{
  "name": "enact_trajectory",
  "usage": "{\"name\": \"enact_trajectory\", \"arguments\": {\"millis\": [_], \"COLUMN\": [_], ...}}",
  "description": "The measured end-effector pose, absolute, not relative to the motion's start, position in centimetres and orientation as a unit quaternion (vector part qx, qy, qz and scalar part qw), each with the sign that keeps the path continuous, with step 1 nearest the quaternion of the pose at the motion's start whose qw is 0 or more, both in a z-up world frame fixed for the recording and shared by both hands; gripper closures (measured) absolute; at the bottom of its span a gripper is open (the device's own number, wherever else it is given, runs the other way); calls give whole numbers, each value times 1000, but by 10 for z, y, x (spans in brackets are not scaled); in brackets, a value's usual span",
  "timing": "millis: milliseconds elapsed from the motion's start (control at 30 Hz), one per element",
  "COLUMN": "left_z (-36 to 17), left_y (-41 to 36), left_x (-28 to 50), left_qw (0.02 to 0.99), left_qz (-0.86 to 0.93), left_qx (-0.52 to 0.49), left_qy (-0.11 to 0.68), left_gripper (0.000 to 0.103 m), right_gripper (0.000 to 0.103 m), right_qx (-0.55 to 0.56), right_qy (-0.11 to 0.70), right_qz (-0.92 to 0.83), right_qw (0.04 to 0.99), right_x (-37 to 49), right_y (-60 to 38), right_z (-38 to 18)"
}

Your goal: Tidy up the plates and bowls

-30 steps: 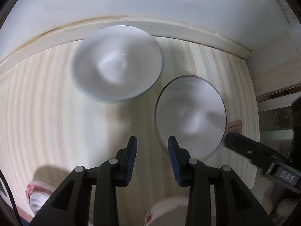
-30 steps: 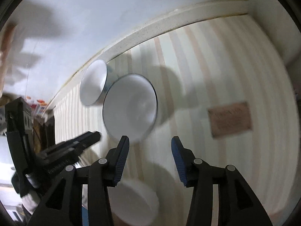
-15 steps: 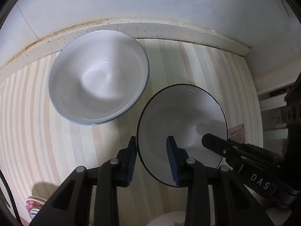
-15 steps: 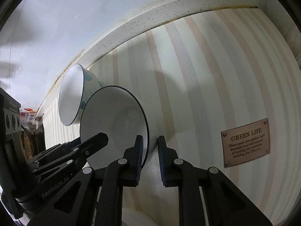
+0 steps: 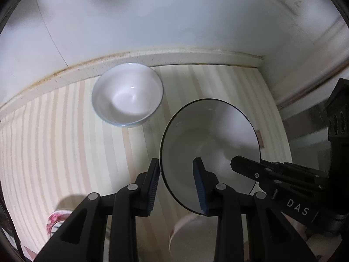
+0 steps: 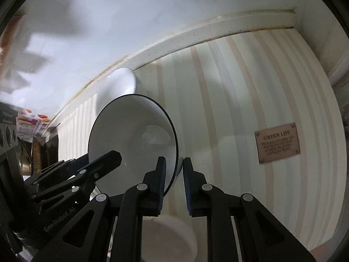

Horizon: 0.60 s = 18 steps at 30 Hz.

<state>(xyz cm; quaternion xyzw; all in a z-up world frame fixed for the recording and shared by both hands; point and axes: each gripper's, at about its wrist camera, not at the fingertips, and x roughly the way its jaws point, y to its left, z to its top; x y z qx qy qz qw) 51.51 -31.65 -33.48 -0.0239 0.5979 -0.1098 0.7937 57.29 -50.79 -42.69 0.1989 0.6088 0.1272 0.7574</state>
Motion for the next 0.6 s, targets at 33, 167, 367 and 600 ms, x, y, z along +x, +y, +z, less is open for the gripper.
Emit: {"name": "enact_trajectory", "arguments": {"millis": [33,167,367,600], "left_z": [-331,-314,-302,-320], "left_y": [-316,-316,-311,-315], "left_x": [510,491,461,434], "left_qw": [795,801,798,781], "left_qz": [-111,-118,-130,-138], "left_qx": [-23,-14,-16,-3], "left_qy": [596,587,588,610], "left_gripper": [74,74,74,74], "right_gripper": [85,85,85,85], "right_qx": [200,201,208,210], "right_qy": [606,596,590,607], "right_qz": [129,131,133,128], "right_qw": [759,766,769,756], "right_x": [566,539,501,457], "right_y": [-507,-506,-510,-505], "right_z": [-420,-398,-376,-382]}}
